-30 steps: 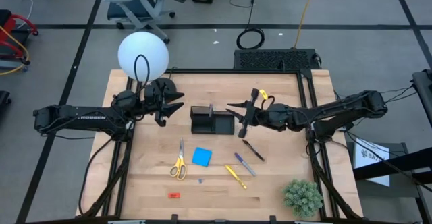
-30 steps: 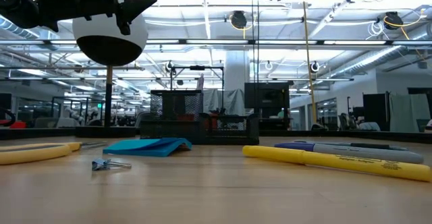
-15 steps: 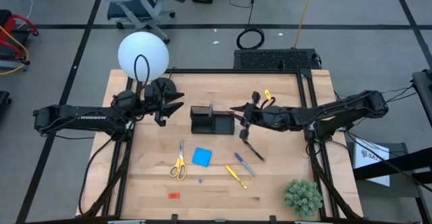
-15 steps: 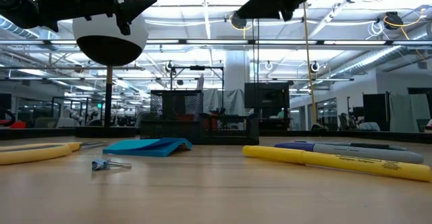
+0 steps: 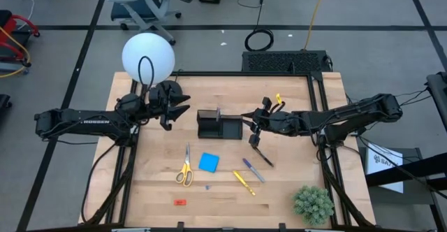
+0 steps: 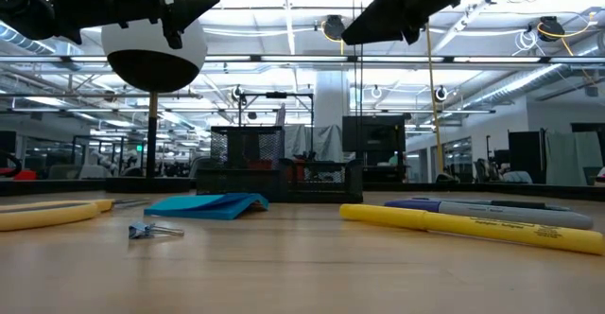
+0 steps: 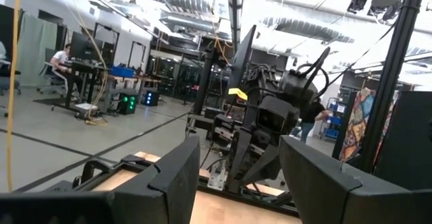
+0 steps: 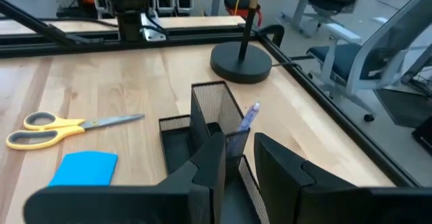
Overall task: Pick and place office supplies into organizer
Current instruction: Put the black pen into the black mesh desk organizer
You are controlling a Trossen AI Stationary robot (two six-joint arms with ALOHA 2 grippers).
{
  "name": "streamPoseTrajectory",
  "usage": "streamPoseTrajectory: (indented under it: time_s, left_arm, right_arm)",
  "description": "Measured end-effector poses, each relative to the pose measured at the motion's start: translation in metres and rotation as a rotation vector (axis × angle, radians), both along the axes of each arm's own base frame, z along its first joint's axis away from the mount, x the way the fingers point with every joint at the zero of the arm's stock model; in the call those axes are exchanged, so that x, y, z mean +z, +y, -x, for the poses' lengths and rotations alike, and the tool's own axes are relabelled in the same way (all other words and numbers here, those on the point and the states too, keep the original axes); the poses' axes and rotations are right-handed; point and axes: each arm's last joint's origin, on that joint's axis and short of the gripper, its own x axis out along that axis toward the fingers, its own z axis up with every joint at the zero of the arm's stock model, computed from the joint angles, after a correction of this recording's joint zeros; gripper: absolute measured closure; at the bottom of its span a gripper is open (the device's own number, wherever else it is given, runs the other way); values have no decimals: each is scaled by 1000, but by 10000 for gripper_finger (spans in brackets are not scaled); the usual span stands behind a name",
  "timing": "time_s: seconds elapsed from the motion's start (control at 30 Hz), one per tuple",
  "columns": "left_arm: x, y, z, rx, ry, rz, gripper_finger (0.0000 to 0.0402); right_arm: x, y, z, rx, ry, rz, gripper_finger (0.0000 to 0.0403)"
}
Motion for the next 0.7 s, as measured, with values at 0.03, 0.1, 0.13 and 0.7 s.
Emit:
streamPoseTrajectory:
  time_s: [0.03, 0.1, 0.13, 0.7]
  left_arm:
    - [0, 0, 0, 0, 0, 0, 192]
    - [0, 0, 0, 0, 1, 0, 192]
    - [0, 0, 0, 0, 1, 0, 192]
    - [0, 0, 0, 0, 0, 1, 192]
  right_arm:
    - [-1, 0, 0, -3, 4, -6, 332]
    - [-2, 0, 1, -9, 14, -14, 332]
    - [-3, -1, 1, -12, 21, -17, 332]
    - [-9, -4, 13, -236, 333, -248, 332]
